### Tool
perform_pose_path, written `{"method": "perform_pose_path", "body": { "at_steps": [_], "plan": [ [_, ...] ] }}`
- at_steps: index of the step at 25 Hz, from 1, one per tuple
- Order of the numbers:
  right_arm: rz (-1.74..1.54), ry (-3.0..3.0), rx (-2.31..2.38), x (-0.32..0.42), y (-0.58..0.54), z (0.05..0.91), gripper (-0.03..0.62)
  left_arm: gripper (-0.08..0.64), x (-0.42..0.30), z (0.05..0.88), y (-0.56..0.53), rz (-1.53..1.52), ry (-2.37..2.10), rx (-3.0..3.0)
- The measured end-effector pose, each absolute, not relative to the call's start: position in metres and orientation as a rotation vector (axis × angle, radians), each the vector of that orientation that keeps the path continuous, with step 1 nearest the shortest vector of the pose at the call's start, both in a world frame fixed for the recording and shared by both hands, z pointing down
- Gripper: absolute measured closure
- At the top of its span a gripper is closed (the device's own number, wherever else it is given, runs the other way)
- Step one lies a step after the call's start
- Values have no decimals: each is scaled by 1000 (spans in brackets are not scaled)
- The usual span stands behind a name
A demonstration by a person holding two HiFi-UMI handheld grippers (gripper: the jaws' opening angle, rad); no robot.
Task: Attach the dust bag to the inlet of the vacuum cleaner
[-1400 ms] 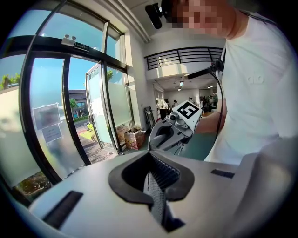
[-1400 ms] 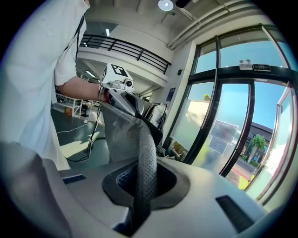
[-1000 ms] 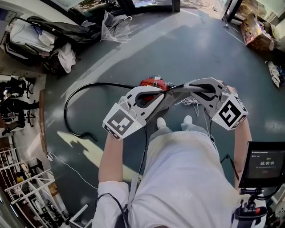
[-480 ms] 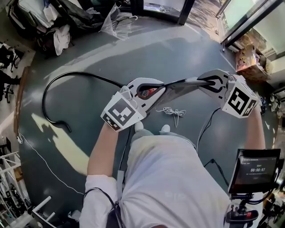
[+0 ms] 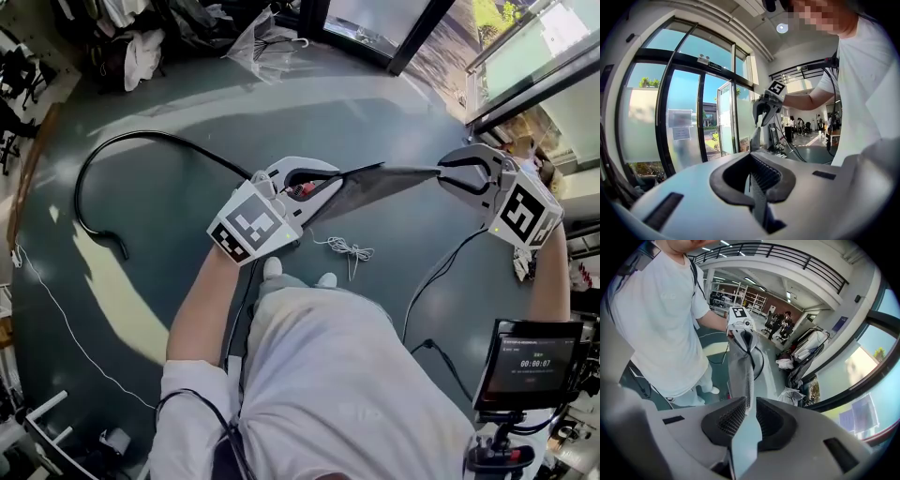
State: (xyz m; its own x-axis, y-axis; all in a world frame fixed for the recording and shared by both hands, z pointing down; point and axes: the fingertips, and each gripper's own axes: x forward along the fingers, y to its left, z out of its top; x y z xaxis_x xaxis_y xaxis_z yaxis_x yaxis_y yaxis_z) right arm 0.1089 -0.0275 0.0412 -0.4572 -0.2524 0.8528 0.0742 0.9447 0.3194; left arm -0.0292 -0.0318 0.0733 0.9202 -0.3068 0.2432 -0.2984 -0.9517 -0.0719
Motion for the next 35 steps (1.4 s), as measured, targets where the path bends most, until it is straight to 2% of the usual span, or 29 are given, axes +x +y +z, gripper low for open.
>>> {"method": "perform_pose_path", "body": {
  "at_steps": [7,20,35],
  "plan": [
    [-446,-2021,93,78,-36,21,543,549,-38,80,-23,-436,462,-3015],
    [-446,-2028,-143,16,-32,69,543,549,-46,69,-13,-334,419,-3044],
    [-429,-2018,-255,10,-8,88,546,549,-38,74,2,-366,331,-3014]
  ]
}}
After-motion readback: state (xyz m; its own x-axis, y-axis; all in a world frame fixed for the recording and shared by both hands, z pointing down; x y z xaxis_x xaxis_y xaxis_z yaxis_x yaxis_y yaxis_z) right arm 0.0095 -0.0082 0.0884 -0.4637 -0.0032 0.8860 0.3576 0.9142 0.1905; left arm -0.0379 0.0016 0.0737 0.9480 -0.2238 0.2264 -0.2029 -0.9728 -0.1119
